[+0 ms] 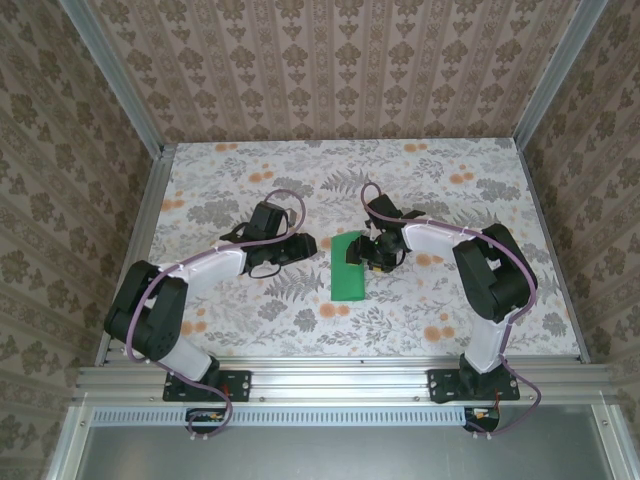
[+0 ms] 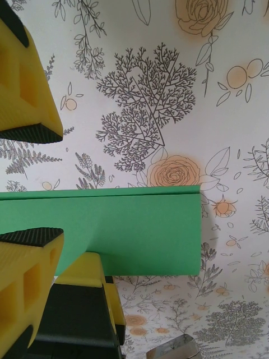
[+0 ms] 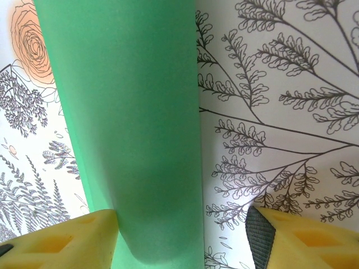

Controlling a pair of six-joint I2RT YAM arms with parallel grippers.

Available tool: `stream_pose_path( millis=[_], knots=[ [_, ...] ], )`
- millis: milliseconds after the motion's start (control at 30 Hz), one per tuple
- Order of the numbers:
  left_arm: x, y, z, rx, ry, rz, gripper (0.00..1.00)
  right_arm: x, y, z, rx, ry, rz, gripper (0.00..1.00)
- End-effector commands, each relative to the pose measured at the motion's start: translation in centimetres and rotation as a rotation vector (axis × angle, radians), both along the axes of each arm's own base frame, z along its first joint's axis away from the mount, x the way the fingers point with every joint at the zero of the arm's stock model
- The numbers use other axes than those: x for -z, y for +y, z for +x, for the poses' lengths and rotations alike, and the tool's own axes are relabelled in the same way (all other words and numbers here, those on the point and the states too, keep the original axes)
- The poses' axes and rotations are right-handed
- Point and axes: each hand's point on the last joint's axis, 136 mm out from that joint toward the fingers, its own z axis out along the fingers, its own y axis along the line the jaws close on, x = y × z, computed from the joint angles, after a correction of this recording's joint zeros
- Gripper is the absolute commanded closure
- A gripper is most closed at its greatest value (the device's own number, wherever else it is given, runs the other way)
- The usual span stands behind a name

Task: Fold a paper plane with a square sheet of paper (pick it up from the middle)
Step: Fold a square sheet of paper at the center of the table.

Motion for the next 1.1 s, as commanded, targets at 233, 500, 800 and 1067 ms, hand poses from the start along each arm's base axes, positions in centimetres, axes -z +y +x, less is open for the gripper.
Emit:
stream_pose_path(
  millis=[233,500,800,1067],
  knots=[
    [-0.8,-1.3,0.4,0.023,-0.005,-0.02,0.54,0.6,0.8,0.0,-0.01,0.021,0.0,0.34],
    [-0.8,-1.3,0.2,0.031,-0.008,-0.007,0.54,0.2,0.9,-0.2,-0.039,0.017,-0.054,0.33],
    [-0.7,-1.4,0.2,0.038,-0.009,-0.001,0.54,0.6,-0.4,-0.1,-0.009,0.011,-0.131,0.35],
    [-1.0,-1.5,0.2,0.043,-0.012,0.0,0.54,-0.9,-0.4,0.4,0.026,-0.027,-0.097,0.34]
  ],
)
